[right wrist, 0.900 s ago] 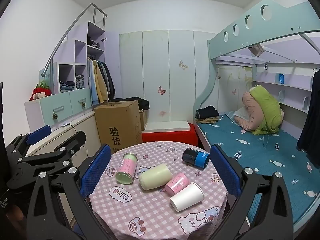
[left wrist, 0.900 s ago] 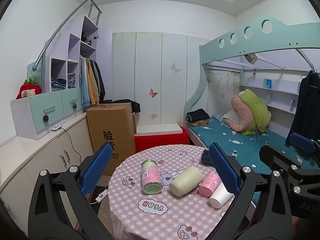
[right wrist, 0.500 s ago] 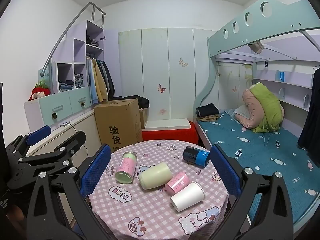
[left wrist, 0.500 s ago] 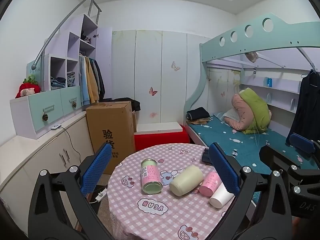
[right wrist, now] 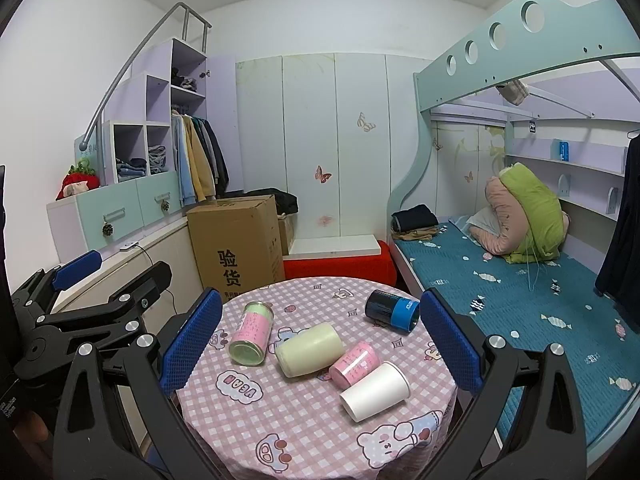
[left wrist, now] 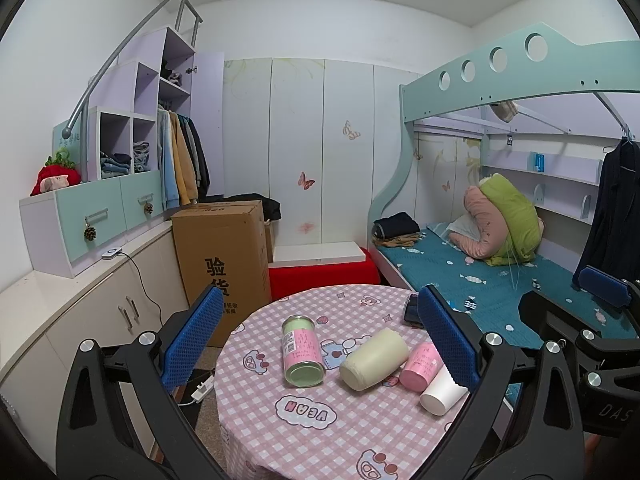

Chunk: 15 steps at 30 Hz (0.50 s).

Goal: Flip cup upright

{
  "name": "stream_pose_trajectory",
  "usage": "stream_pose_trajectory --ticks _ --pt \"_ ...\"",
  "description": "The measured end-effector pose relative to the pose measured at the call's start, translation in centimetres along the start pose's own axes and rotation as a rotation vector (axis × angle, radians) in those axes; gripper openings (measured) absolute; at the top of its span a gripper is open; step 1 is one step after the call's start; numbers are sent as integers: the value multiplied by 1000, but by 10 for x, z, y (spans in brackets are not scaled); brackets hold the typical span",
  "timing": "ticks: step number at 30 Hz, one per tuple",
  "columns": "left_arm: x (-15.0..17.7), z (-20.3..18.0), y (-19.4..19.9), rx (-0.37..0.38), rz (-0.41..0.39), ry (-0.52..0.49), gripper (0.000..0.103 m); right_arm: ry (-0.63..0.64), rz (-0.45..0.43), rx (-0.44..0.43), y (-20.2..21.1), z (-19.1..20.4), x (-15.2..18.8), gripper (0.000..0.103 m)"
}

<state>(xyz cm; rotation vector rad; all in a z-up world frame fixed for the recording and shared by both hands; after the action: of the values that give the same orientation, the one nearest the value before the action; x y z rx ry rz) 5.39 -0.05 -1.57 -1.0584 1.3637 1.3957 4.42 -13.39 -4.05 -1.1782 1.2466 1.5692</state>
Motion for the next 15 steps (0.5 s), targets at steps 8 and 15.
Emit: stream_pose_trajectory --ticks 8,15 --pt "0 0 0 1 0 1 98 0 1 0 -1 2 2 96" --pt "0 0 0 2 2 -1 98 0 5 1 -2 2 1 96"
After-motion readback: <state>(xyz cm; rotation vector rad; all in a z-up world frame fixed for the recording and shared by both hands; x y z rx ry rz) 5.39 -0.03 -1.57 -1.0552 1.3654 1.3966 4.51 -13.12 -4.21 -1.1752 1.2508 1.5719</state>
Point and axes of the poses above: each gripper's, at about its wrist camera, not at the fingertips, and y roughly against the way its jaws point, z to its left, x to its underside, the point moved 5 cm from there along -y, roughly the way its jaws point
